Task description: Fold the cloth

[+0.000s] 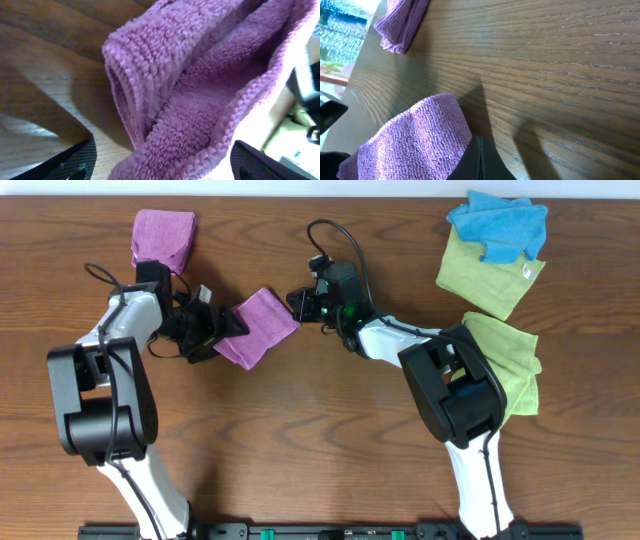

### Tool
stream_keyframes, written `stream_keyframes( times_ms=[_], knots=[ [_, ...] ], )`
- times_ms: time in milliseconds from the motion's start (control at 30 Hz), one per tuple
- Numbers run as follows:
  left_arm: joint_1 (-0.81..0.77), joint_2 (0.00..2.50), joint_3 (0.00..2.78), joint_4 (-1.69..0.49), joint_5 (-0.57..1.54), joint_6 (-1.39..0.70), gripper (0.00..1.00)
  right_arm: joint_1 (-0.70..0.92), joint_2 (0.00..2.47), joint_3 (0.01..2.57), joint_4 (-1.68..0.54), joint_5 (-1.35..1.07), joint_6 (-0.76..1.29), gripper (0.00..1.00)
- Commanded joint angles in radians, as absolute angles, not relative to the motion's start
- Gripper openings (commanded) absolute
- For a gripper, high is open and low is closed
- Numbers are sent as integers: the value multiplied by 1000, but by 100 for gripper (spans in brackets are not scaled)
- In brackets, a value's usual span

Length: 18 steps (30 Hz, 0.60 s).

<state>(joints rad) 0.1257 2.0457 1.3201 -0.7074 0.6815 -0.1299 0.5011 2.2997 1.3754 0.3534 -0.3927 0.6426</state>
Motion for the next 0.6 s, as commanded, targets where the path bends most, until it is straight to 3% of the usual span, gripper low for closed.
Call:
stream_keyframes(
  times_ms=[0, 300, 567],
  knots=[
    [117, 2084, 1263, -715, 439, -131, 88, 492, 2317, 1394, 356, -421, 650, 2],
    [-6, 2083, 1260, -592, 276, -261, 89, 491, 2317, 1394, 356, -454, 650, 2],
    [-31, 2083, 1260, -500, 393, -368, 87, 488, 2317, 1394, 356, -465, 650, 2]
  ],
)
